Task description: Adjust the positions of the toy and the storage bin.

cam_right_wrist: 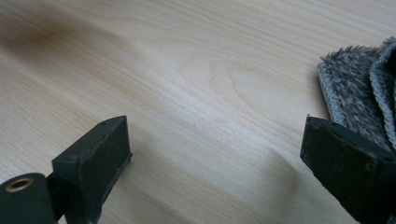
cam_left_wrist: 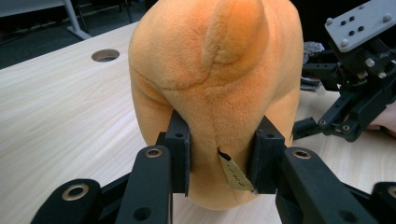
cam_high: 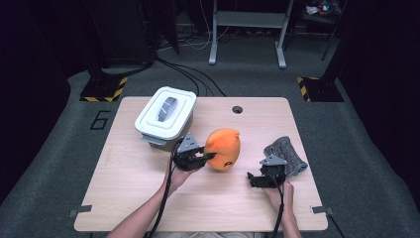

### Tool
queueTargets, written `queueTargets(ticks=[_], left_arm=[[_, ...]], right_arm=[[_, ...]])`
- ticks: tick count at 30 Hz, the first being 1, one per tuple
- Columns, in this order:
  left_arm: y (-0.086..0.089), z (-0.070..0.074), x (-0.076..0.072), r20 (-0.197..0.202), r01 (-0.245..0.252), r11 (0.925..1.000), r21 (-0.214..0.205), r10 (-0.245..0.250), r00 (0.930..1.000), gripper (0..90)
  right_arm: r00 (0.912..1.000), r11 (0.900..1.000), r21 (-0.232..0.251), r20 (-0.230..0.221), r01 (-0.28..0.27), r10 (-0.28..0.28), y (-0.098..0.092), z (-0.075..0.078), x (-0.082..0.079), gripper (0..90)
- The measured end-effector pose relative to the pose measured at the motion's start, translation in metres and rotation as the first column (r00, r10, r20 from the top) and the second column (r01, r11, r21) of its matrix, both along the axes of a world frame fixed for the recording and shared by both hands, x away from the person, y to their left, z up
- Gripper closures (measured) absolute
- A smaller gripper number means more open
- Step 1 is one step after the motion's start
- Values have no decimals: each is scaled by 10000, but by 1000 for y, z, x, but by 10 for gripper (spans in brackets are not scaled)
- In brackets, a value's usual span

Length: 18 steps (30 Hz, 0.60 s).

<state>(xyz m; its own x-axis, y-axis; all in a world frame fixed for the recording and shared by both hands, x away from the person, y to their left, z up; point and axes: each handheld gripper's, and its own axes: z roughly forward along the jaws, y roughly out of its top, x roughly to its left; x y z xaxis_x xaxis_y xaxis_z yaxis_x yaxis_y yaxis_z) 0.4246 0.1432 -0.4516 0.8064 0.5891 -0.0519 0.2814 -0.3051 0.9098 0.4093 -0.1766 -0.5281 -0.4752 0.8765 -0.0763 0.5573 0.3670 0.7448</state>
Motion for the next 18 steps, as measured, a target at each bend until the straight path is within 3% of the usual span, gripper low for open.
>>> queueTargets(ticks=[3, 10, 18], left_arm=[[6, 0, -5, 8, -50, 10000, -15, 50, 10000, 661], [19, -2, -17, -84, -195, 9998, -3, 195, 9998, 657], [32, -2, -32, -87, -256, 9997, 55, 257, 9996, 650]], right_arm=[[9997, 9996, 208, -132, 209, -207, 1, 0, -1, 74], [9990, 9989, 465, -434, 92, -72, -2, -1, 3, 70], [9991, 9993, 375, -423, 40, -24, -3, -1, 3, 70]])
